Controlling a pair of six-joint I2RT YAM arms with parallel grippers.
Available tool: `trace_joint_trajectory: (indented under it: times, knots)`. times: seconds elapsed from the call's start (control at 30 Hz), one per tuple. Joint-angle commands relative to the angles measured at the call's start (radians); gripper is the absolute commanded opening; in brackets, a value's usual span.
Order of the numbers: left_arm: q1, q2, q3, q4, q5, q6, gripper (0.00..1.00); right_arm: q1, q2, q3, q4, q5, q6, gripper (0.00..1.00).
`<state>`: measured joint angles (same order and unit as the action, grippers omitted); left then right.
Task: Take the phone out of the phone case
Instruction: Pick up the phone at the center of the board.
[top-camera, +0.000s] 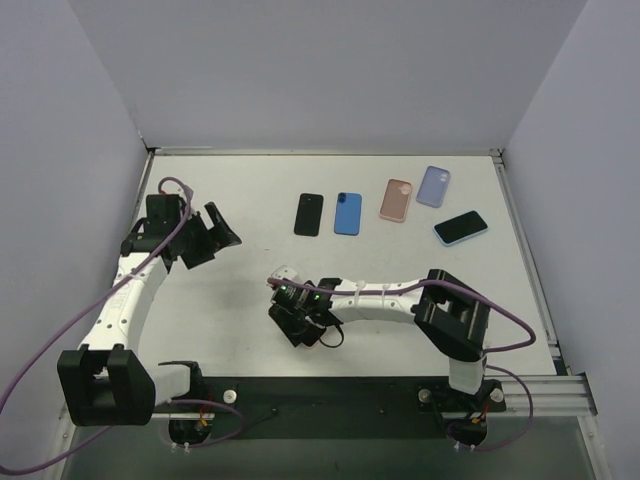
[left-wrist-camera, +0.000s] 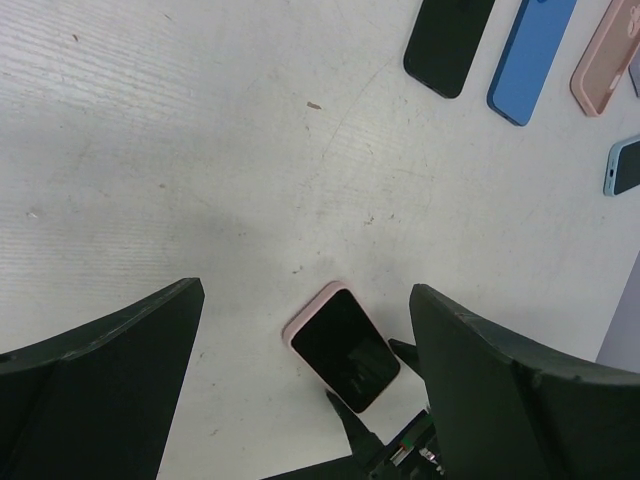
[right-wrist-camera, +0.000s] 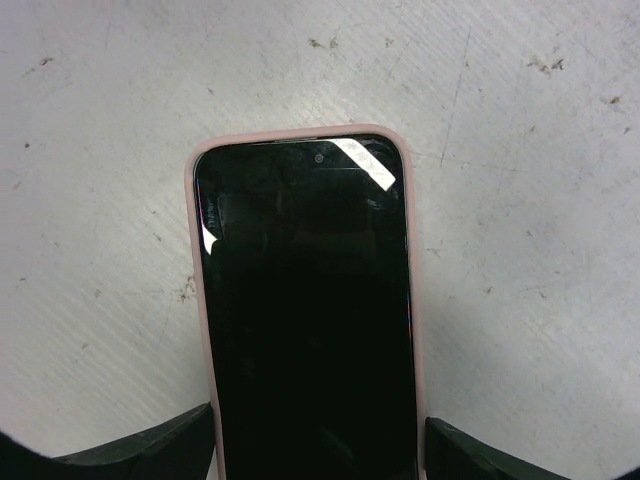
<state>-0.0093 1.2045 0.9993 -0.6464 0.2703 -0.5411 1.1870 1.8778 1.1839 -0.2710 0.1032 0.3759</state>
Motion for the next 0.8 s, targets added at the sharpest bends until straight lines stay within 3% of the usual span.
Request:
trace_joint_trajectory:
  times: [0.0,0.03,0.23,0.5,0.77]
  knots:
    - [0.003,0.033,-0.036,0.045,0.081,-0.003,0.96,-0.088,-0.026,-0.113,0.028,-0.133,0.029,0.44]
    - [0.003,0.036,-0.048,0.054,0.089,-0.008,0.96,-0.110,-0.041,-0.124,0.045,-0.158,0.038,0.37]
    - [-0.040,0.038,-0.168,0.177,0.219,-0.132,0.95,-0.230,-0.150,-0.165,0.098,-0.235,0.104,0.33]
    - [-0.213,0.050,-0.381,0.545,0.328,-0.422,0.94,-0.297,-0.137,-0.188,0.190,-0.358,0.161,0.29]
    - [-0.290,0.102,-0.444,0.576,0.282,-0.510,0.86,-0.316,-0.129,-0.211,0.233,-0.415,0.199,0.26]
